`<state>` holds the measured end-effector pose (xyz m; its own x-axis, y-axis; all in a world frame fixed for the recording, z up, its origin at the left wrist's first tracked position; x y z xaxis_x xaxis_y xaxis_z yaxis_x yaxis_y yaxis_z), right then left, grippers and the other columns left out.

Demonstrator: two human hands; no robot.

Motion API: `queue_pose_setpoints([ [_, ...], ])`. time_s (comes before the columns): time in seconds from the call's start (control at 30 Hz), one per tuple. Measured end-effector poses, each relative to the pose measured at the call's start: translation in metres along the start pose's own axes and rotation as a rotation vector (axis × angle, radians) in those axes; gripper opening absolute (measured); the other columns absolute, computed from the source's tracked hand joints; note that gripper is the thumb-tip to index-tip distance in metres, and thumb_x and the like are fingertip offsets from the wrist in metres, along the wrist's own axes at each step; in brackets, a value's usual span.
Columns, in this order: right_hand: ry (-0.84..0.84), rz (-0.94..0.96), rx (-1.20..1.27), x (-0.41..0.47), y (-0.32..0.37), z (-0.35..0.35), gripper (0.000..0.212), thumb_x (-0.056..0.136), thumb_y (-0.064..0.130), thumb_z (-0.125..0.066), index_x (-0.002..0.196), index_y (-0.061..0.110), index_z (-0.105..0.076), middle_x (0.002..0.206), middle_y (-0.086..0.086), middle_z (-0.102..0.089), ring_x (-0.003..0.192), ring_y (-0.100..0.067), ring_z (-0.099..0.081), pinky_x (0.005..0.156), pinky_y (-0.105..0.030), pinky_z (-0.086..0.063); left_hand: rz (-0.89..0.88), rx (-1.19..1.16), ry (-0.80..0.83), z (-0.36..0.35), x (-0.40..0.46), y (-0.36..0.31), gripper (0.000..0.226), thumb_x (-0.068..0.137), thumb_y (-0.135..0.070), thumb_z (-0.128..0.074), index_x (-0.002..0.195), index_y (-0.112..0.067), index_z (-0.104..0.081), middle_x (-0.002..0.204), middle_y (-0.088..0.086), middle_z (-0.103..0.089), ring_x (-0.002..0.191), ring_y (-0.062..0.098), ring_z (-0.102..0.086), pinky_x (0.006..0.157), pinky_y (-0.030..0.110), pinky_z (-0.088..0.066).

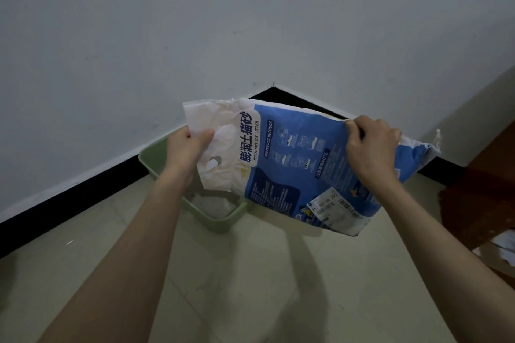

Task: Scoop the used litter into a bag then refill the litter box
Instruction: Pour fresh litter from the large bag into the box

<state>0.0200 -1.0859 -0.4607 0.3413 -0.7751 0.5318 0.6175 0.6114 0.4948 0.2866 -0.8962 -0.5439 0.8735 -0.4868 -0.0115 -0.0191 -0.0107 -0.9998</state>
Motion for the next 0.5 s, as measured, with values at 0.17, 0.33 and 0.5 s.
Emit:
queue_pose_setpoints([
  [0.17,0.007,0.010,0.030,-0.001,-0.005,0.004,0.027,0.098,0.021,-0.041,0.078,0.011,-0.056,0.077,-0.007,-0.050,0.077,-0.023,-0.039,0.084,-0.032,-0.024,-0.101,0.074,-0.079,0.002,0.002,-0.021,0.039,0.082,-0.013,-0.068,0.116,-0.006,-0.051,0.115,0.009,-0.060,0.096,0.019,-0.060,0.080,0.030,-0.050],
  [0.33,0.054,0.028,0.000,-0.011,-0.007,-0.003,0.025,0.098,0.025,-0.040,0.080,0.017,-0.057,0.080,-0.008,-0.055,0.077,-0.024,-0.043,0.076,-0.027,-0.018,-0.478,0.617,-0.226,-0.006,-0.019,-0.082,0.067,0.078,-0.031,-0.070,0.136,-0.023,-0.037,0.135,0.001,-0.043,0.122,0.019,-0.040,0.106,0.042,-0.030],
  [0.5,0.078,0.042,-0.009,-0.021,-0.001,-0.004,0.026,0.098,0.019,-0.043,0.085,0.007,-0.062,0.066,0.004,-0.041,0.072,-0.018,-0.034,0.071,-0.024,-0.014,-0.807,1.139,0.287,-0.114,-0.054,-0.074,0.058,0.085,-0.050,-0.056,0.138,-0.035,-0.038,0.140,-0.008,-0.043,0.138,0.016,-0.022,0.112,0.049,0.002],
])
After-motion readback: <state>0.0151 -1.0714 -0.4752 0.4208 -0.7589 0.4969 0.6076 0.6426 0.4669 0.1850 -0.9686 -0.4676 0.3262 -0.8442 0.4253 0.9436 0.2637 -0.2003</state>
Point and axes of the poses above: each hand's wrist, its own x-axis towards the middle knuckle, its own z-axis out of the back of the hand, y = z × x, the point moved 9 cm from there along x, towards the middle knuckle
